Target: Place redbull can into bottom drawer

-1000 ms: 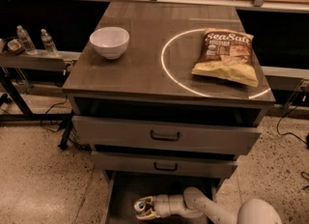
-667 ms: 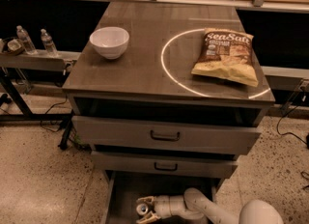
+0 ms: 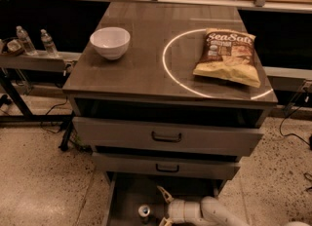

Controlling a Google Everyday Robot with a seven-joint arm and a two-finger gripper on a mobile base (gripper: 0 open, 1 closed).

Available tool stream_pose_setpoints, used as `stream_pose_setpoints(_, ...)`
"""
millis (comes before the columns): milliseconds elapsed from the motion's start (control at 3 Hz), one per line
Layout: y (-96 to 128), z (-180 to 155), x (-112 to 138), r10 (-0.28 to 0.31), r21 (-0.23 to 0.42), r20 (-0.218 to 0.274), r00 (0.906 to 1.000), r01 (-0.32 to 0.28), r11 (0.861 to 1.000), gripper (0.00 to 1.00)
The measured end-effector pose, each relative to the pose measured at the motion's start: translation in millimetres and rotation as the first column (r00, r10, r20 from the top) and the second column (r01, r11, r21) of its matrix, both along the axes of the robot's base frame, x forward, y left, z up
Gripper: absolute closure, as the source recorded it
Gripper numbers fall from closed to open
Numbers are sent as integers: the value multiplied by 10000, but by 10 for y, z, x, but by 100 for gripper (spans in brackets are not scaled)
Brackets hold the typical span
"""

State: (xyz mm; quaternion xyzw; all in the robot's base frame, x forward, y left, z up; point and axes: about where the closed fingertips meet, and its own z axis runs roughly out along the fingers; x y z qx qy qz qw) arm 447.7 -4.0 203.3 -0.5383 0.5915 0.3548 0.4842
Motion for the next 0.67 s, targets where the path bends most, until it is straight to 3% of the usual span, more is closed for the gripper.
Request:
stream_pose_setpoints(333, -658, 326, 6, -1427, -435, 542, 9883, 1451, 9885, 0)
stream_pose_setpoints(667, -1385, 641, -31, -2757, -978, 981, 9562, 2850, 9535, 0)
